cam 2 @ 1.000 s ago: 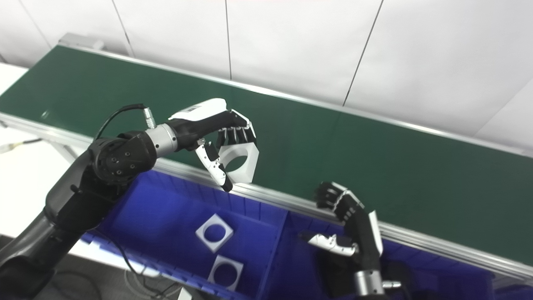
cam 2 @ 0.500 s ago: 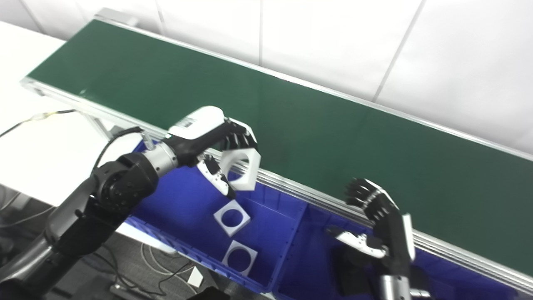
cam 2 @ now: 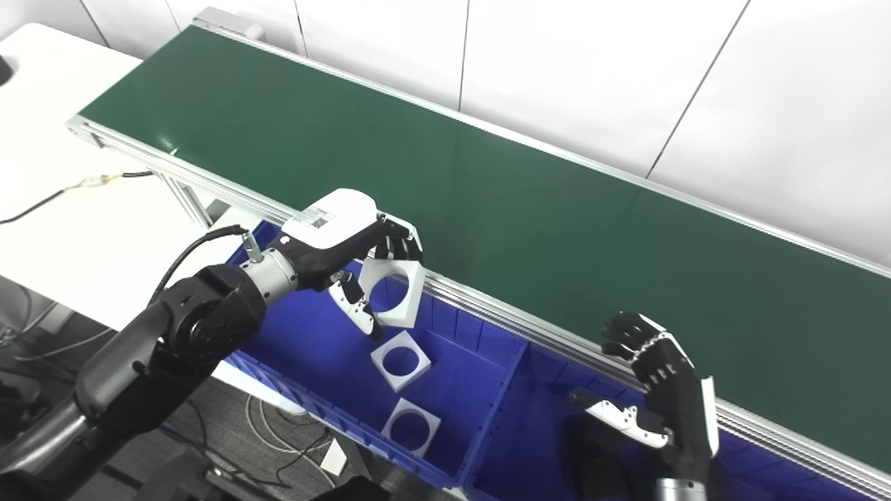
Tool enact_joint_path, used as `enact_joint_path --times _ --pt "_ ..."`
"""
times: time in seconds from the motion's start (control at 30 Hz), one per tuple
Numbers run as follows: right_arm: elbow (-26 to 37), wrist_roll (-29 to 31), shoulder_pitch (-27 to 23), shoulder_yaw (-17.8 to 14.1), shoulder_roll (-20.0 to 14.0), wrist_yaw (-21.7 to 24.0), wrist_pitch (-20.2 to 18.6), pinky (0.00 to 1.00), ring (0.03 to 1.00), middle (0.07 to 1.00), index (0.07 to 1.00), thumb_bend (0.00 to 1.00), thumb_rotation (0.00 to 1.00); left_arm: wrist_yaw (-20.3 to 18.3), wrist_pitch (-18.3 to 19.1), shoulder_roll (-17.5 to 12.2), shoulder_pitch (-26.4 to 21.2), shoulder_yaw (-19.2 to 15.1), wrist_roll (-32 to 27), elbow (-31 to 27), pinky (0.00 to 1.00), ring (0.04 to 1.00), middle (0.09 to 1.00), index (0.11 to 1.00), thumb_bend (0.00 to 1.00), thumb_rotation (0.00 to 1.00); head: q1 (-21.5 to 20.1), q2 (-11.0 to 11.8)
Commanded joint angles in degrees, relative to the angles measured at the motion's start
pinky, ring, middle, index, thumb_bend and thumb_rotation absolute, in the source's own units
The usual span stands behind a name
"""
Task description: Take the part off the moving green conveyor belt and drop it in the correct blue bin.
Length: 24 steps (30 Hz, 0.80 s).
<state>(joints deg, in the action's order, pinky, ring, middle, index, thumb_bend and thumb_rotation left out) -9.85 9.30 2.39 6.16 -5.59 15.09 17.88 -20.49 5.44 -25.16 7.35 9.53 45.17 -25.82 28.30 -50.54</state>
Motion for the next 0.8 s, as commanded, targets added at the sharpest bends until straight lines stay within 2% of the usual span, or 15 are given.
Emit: enact_joint_path --times 0.0,0.27,0.5,0.6,0.63,0.67,0.7,0.77 --pt "2.23 0.59 -0.63 -0.12 0.24 0.53 0.18 0.64 0.697 0.701 0.697 0.84 0.0 1.7 -1.76 -1.19 -0.02 -0.34 1.04 0.11 0.33 0.38 0.491 0.552 0.49 0.0 -0.23 -0.07" --pt "1.8 0.22 -0.7 0.01 0.16 0.73 1.41 0.64 0.692 0.702 0.7 0.82 0.0 3.4 -3.56 -0.72 0.92 0.3 2.78 3.34 0.31 0.373 0.478 0.557 0.49 0.0 -0.83 0.1" --pt "2.22 0.56 -0.52 -0.09 0.31 0.59 0.46 0.64 0.696 0.703 0.701 0.84 0.0 2.76 -3.32 -0.36 0.66 -0.36 1.97 3.64 0.32 0.378 0.486 0.556 0.49 0.0 -1.08 0.13" --pt "2.04 0.69 -0.52 -0.09 0.32 0.7 0.63 0.65 0.697 0.705 0.702 0.84 0.0 2.02 -2.71 -0.14 0.57 -0.65 1.31 3.33 0.4 0.42 0.514 0.515 0.5 0.0 -1.16 0.22" --pt "1.98 0.81 -0.52 -0.1 0.32 0.76 0.62 0.65 0.699 0.706 0.704 0.84 0.0 1.81 -2.67 -0.11 0.56 -0.78 0.84 3.28 0.42 0.49 0.569 0.502 0.51 0.03 -1.29 0.19" --pt "2.18 0.62 -0.46 -0.05 0.31 0.66 0.58 0.65 0.7 0.706 0.704 0.83 0.0 1.4 -2.62 -0.24 0.51 -0.82 0.39 3.15 0.44 0.528 0.598 0.526 0.61 0.04 -1.29 0.19" --pt "2.31 0.47 -0.42 -0.04 0.31 0.57 0.56 0.65 0.699 0.706 0.704 0.83 0.0 0.99 -2.66 -0.46 0.45 -0.79 0.06 3.01 0.5 0.603 0.655 0.61 0.87 0.05 -1.29 0.19" --pt "2.41 0.42 -0.4 -0.04 0.31 0.51 0.48 0.65 0.699 0.706 0.703 0.83 0.0 -0.16 -2.7 -1.05 0.26 -0.64 -0.37 2.67 0.53 0.633 0.678 0.637 0.95 0.07 -1.39 0.26"
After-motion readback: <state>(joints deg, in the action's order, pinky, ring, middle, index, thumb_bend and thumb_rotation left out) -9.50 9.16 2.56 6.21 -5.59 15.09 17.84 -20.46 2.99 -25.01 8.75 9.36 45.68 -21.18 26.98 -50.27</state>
